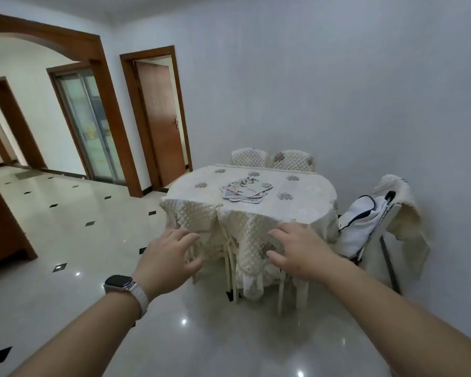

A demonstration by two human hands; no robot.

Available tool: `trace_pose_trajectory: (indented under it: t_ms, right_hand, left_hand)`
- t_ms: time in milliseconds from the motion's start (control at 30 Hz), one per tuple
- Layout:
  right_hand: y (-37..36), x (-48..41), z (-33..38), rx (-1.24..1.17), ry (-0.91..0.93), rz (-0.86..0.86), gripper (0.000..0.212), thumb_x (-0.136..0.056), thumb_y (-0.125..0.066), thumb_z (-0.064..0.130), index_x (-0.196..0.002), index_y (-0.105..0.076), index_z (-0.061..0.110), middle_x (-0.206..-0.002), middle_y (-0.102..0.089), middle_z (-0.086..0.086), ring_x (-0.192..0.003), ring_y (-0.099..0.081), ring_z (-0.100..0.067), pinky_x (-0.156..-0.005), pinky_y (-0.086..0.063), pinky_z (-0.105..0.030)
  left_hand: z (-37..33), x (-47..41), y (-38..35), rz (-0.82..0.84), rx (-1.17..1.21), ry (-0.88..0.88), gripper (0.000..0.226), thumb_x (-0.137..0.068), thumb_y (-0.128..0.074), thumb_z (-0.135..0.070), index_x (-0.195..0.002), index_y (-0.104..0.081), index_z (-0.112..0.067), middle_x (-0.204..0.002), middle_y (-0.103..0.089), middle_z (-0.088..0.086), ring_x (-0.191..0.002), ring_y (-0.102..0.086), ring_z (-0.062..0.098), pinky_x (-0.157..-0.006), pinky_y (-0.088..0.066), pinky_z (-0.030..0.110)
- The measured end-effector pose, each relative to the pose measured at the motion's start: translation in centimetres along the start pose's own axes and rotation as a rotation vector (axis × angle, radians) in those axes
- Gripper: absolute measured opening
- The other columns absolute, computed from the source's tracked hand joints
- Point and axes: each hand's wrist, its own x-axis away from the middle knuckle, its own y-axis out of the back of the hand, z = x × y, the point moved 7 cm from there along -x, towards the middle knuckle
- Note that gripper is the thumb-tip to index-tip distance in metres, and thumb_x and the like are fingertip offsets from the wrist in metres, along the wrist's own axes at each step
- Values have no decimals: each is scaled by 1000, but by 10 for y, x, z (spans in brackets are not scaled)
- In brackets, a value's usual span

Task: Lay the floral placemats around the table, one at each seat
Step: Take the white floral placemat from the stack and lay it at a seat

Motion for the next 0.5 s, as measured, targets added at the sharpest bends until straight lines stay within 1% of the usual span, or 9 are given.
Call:
trace_pose_trajectory:
  t_ms: [167,300,367,500]
  right_hand:
    - [-24,-41,12,19,38,-19,55,-91,-39,51,-138,-46,25,-142,-47,2,-129,-40,-19,-105,-33,-37]
    - [-47,-95,18,73,47,-27,55,-90,-39,53,-138,-47,26,-144,-45,3,-132,-37,-18,-109,-30,-37]
    - [-58,-127,23,92,44,-26,56,-90,-38,54,-137,-48,27,-143,-46,5,-131,-38,-16,-108,-32,-36]
    - [-80,-201,33,111,23,13,60,-88,-32,57,-140,-44,30,-145,-45,6,-132,-37,-16,-109,-31,-38]
  left_hand:
    - [36,-21,-28,-14,-15,5,46,-89,-50,-49,-128,-58,-26,-129,-60,-2,-121,-51,19,-93,-45,36]
    - [74,-54,-55,-48,3,-12,44,-87,-51,-47,-124,-61,-24,-126,-62,1,-118,-54,22,-90,-48,38]
    - [98,-74,-71,-43,25,-9,46,-87,-50,-49,-125,-60,-25,-129,-60,0,-122,-51,22,-92,-46,39]
    - [155,-118,-100,-15,80,28,54,-85,-40,-55,-130,-55,-29,-136,-54,-3,-129,-44,18,-99,-40,40]
